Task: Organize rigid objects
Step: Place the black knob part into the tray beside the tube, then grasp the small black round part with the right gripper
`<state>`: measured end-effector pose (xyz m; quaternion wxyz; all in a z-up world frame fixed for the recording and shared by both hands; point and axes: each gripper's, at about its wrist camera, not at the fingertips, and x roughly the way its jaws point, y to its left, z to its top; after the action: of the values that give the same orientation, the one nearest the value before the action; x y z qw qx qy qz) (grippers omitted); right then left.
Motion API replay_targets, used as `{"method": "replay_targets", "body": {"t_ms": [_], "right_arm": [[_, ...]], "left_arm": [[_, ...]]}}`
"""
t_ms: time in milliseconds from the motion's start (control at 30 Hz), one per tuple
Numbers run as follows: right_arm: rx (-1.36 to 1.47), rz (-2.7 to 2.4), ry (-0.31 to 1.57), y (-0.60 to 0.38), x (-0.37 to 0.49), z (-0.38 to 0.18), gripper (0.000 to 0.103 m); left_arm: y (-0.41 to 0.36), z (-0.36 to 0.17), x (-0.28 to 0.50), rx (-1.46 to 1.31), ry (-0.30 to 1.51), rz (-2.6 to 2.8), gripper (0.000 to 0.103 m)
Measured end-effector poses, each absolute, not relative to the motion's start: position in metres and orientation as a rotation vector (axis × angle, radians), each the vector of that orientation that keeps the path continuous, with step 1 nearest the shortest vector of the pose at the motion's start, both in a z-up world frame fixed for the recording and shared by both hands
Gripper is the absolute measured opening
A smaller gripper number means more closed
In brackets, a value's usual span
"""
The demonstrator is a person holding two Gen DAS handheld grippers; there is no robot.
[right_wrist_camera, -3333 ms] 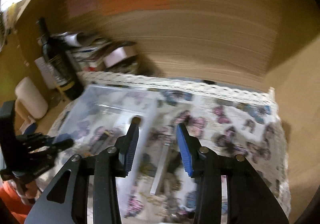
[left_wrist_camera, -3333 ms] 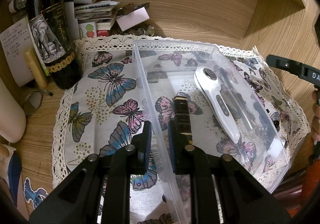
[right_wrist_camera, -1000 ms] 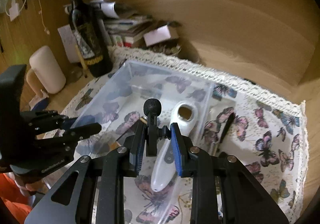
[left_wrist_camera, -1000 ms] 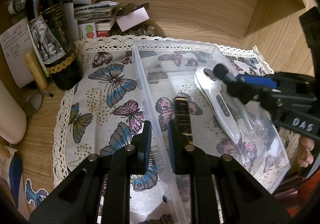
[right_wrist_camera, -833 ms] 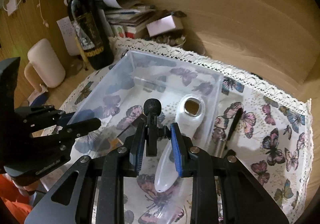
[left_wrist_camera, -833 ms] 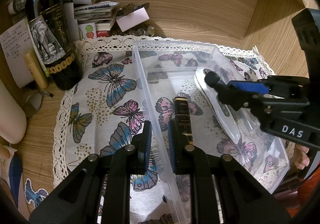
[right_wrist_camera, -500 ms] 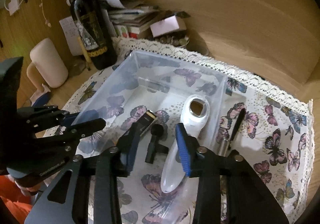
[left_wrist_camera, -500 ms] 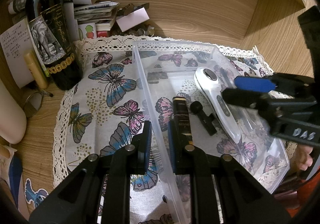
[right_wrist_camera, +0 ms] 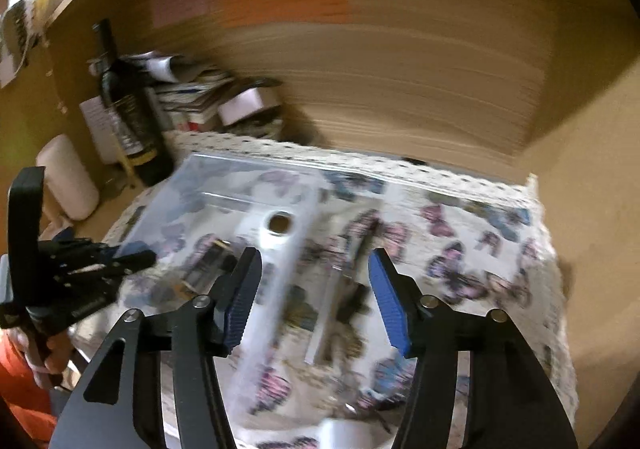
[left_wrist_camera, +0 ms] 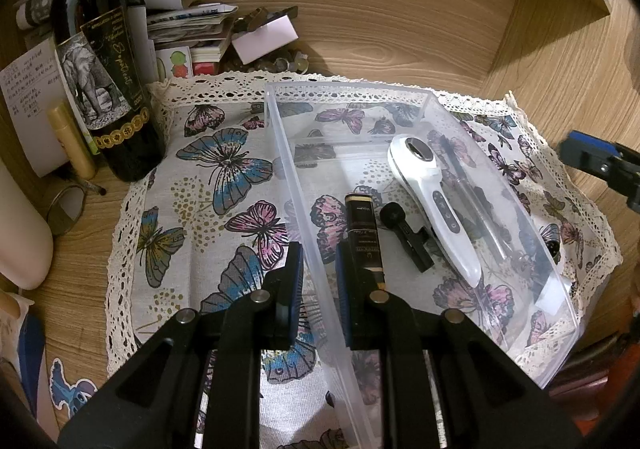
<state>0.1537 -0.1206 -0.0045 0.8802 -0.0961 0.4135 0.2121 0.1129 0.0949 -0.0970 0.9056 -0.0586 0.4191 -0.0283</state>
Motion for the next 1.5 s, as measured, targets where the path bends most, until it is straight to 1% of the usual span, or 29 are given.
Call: {"method": "replay_targets", "body": {"t_ms": [300,733,767,800,867,900,1100,1500], "right_arm": [[-0.17,0.295,0.902,-0.167,0.136,-0.013,0.052],[-0.1,0.252,1.113,-0.203,0.126,-0.084,0.052],[-0.09,0.256,1.128,-0.205,0.127,-0.088,0.046],[-0.086,0.26,1.137,-0.206,0.126,-0.091,0.039],[-0.073,0.275,1.16,-0.207,0.129,-0.097,0.03],[-0.069,0.276,1.161,-0.207,0.129,-0.099,0.03],[-0.08,0.265,1.097,-0.204,0.132,-0.084,0.03],[-0.096,0.329,0.908,-0.176,0.144,-0.028,0.03]], "left_arm": [[0.095,-0.097,0.113,-0.12,0.866,-0.058,0.016],[0.093,-0.096,0.113,-0.114,0.863,-0.058,0.016],[0.093,-0.097,0.113,-0.114,0.863,-0.058,0.016],[0.093,-0.096,0.113,-0.114,0.863,-0.057,0.016],[0.093,-0.097,0.113,-0.114,0.863,-0.058,0.016],[0.093,-0.097,0.113,-0.114,0.863,-0.058,0.016],[0.094,-0.097,0.113,-0.113,0.863,-0.059,0.016],[0.093,-0.097,0.113,-0.113,0.863,-0.059,0.016]]}}
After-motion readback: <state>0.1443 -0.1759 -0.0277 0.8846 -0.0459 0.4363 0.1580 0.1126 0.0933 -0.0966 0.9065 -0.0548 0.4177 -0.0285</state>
